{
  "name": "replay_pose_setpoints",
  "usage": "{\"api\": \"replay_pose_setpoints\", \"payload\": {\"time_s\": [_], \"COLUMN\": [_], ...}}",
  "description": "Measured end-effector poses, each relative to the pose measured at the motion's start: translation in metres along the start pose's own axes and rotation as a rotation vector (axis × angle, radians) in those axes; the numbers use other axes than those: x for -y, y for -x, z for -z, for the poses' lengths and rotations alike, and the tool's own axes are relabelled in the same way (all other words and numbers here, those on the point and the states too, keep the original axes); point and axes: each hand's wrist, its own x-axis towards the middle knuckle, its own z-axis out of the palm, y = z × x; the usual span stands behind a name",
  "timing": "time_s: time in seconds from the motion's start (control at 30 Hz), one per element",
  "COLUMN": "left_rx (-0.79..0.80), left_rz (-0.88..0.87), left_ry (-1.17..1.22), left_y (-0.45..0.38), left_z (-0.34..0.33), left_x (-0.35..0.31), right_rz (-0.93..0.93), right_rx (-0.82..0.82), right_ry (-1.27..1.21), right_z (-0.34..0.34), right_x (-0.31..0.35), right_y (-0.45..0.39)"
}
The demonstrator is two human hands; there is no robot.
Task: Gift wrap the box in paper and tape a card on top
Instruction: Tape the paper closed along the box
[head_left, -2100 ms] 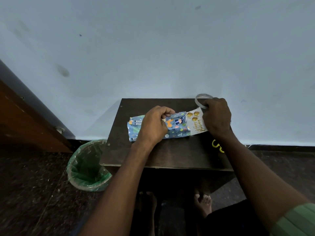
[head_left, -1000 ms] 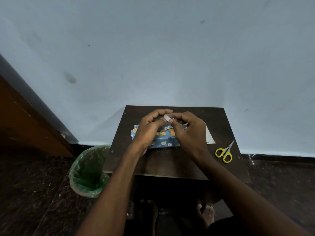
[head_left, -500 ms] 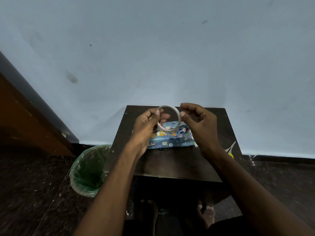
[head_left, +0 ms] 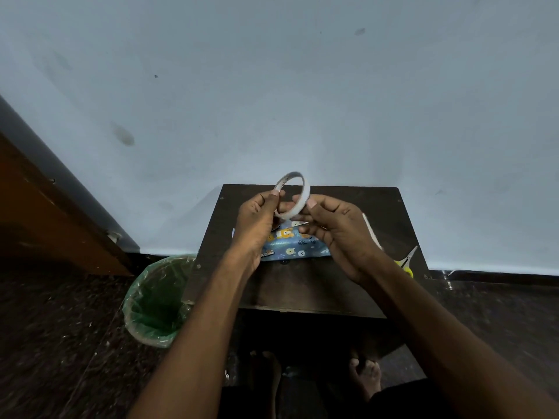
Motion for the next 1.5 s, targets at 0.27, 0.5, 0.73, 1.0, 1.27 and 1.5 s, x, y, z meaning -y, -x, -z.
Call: {"api": "replay_pose_setpoints", "payload": {"time_s": [0.27, 0.5, 0.73, 1.0, 1.27, 1.5], "left_rx": [0.098, 0.113, 0.181, 0.305, 0.298, 0.33], "left_rz": [-0.054, -0.021, 0.049, 0.1, 0.036, 0.03], "left_ry": [-0.138, -0.187, 0.108, 0.167, 0.098, 0.098], "left_y": [0.011, 0.009, -0.001, 0.007, -0.001, 0.0], "left_z": [-0.003, -0.002, 0.008, 0.01, 0.016, 0.016], "left_x": [-0.005, -0.002, -0.005, -0.01, -0.002, -0.003], "right_rz": [0.325, 0.434, 0.3, 0.139, 0.088, 0.078], "right_rx": [-0.062, -0.161, -0.148, -0.301, -0.311, -0.307], "right_ry": [0.481, 0.568, 0.273, 0.173, 0.204, 0.265], "right_z": [-0.003, -0.01, -0.011, -0.001, 0.003, 0.005], "right_x": [-0.005, -0.005, 0.008, 0.001, -0.001, 0.0], "right_y": [-0.001, 0.003, 0.009, -0.002, -0.002, 0.001]}}
